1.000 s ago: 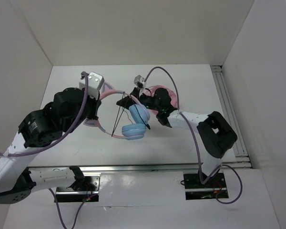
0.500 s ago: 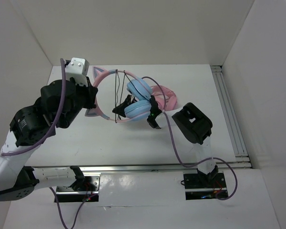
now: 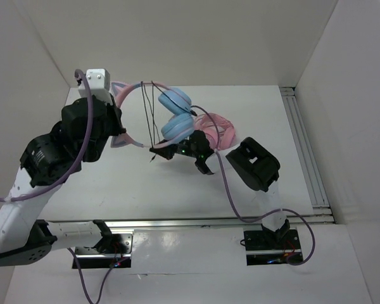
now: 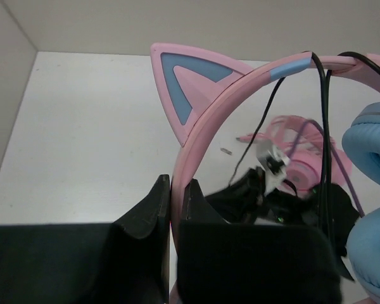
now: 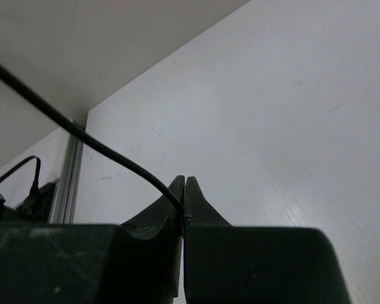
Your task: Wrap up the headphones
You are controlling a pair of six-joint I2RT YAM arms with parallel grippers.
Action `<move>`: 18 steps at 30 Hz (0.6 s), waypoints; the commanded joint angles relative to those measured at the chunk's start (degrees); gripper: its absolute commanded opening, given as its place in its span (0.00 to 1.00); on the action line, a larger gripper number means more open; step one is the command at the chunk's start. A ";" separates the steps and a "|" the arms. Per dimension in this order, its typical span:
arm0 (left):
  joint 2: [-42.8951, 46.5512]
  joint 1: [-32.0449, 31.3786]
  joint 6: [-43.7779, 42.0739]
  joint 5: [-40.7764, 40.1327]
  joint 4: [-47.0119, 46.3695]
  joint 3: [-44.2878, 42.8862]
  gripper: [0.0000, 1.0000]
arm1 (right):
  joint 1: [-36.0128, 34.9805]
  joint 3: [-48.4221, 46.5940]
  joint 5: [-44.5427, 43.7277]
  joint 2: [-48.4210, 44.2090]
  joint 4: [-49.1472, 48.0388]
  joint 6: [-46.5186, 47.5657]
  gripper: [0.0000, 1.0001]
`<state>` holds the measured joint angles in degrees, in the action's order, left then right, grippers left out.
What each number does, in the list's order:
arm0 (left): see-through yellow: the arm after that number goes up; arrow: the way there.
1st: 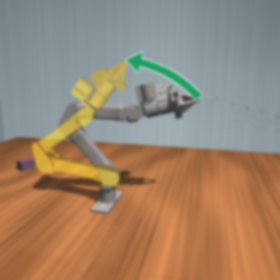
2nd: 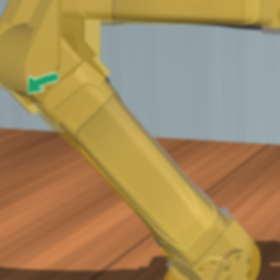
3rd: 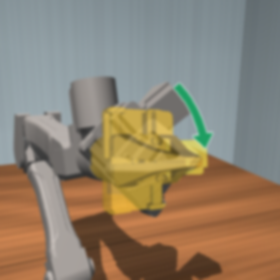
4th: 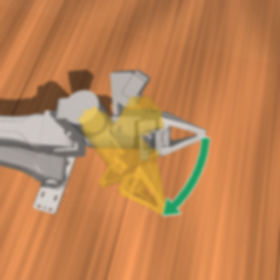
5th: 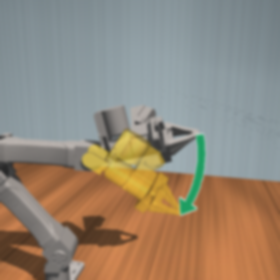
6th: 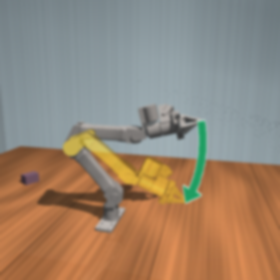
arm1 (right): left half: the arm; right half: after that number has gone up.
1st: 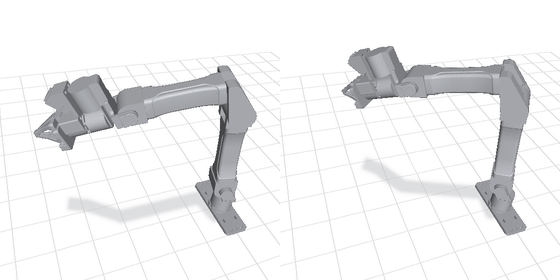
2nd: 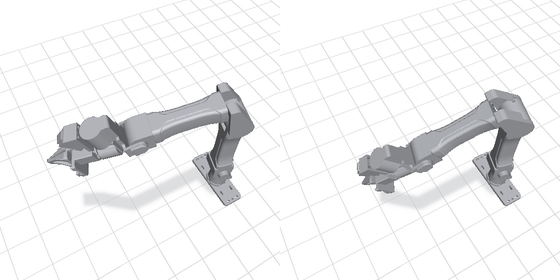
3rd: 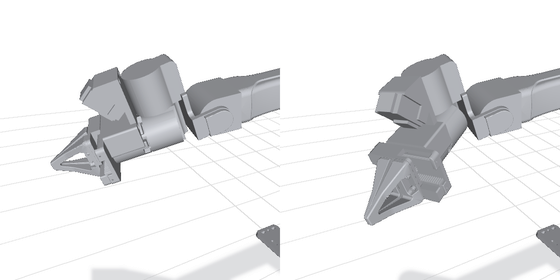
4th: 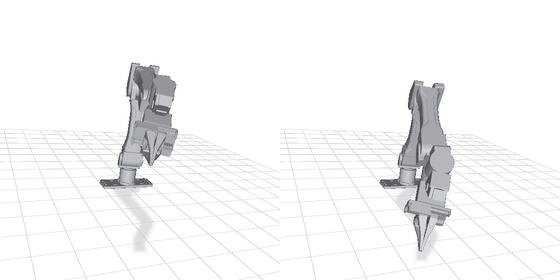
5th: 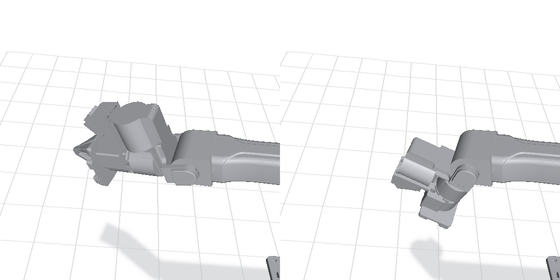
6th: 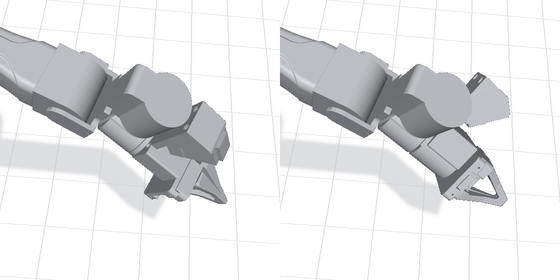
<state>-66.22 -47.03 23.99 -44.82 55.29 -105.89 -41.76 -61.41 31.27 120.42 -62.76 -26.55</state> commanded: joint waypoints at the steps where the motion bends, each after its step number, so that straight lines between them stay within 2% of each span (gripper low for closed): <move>1: -1.98 5.70 4.31 -4.23 -8.34 -2.66 0.00 | -2.88 4.79 -2.52 -2.47 -4.82 0.53 0.00; 5: -6.81 16.68 4.92 5.15 -9.85 -7.03 0.00 | -5.43 8.58 -3.22 -5.71 -3.44 1.32 0.00; 8: -11.38 21.97 4.93 6.67 -9.85 -8.36 0.00 | -9.30 11.13 -4.45 -9.93 -0.53 5.35 0.00; 10: -13.85 25.22 5.62 7.37 -10.37 -8.37 0.00 | -13.23 11.66 -6.29 -14.13 5.79 10.18 0.00; 12: -14.46 28.02 5.63 7.38 -12.21 -4.08 0.00 | -15.89 12.80 -7.44 -17.13 12.53 13.78 0.00; 16: -14.47 30.59 3.61 6.85 -16.17 5.50 0.00 | -22.56 14.21 -19.37 -27.24 24.68 24.13 0.00; 18: -14.47 31.29 1.25 7.81 -19.23 10.93 0.00 | -27.31 12.99 -30.70 -32.51 33.87 28.63 0.00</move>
<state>-81.78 -16.93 25.26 -36.82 49.52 -99.02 -64.16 -48.42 14.15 94.17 -44.86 -8.71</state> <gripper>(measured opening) 0.122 0.025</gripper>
